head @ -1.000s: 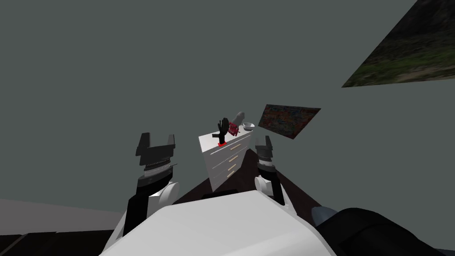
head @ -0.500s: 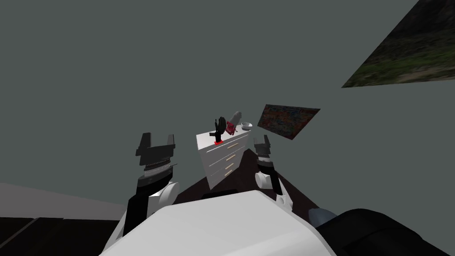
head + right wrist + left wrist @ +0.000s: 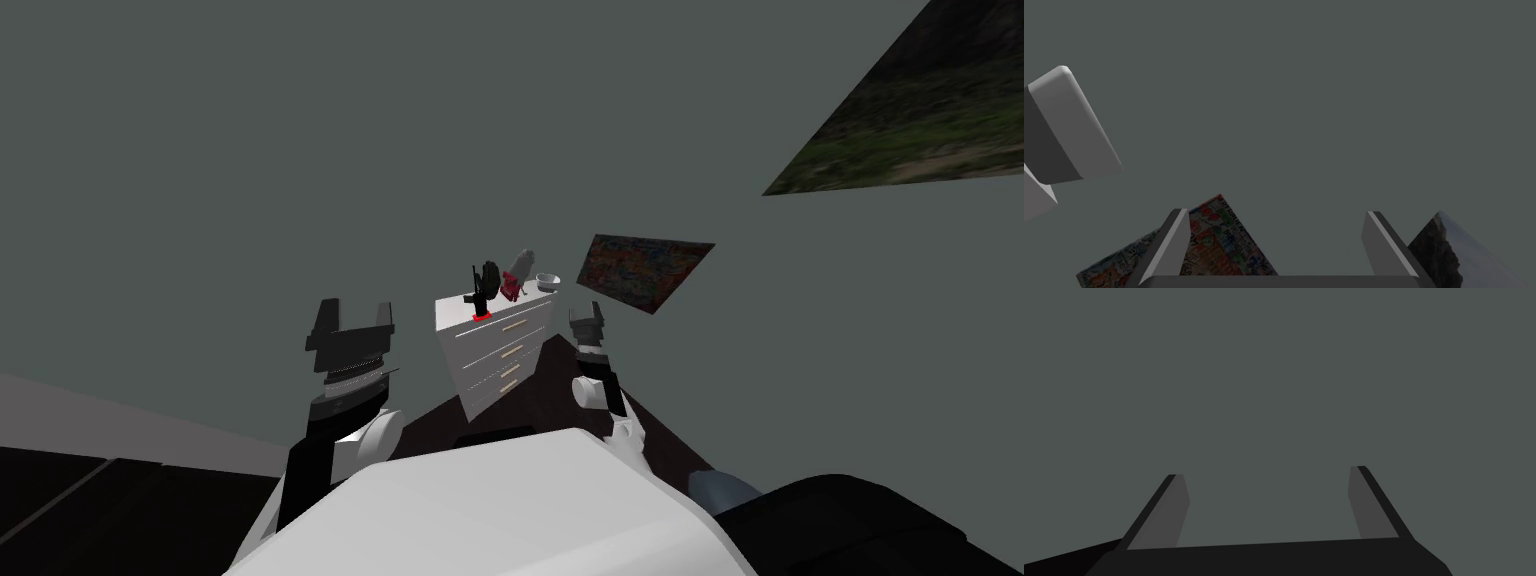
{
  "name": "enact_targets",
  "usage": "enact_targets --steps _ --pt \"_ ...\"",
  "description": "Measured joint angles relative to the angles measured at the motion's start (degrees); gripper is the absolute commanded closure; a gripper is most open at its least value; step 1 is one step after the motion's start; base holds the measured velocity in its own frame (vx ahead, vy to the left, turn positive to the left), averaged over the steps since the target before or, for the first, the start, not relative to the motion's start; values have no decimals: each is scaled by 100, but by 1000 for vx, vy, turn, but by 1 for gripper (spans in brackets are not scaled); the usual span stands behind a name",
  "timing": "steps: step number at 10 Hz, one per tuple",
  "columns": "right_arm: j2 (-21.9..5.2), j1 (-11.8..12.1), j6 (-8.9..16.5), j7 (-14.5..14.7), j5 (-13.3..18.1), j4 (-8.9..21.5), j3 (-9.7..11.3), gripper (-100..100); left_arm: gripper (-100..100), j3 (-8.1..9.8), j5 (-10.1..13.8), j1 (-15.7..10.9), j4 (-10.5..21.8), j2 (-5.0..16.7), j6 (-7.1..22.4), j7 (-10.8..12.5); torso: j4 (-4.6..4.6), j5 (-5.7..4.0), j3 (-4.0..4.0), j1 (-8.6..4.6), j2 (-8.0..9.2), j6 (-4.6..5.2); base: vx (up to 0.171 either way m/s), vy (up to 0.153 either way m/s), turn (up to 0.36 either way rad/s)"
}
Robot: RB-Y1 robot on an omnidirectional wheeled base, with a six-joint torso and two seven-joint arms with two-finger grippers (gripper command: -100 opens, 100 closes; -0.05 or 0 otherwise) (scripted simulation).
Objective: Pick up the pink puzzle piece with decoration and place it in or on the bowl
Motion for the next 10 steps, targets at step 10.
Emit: enact_targets --steps 10 --pt "-39 -1522 662 -1142 -1308 1620 -294 -100 0 0 0 0 0 0 0 0 -3 1 -8 3 -14 -1 -61 -111 40"
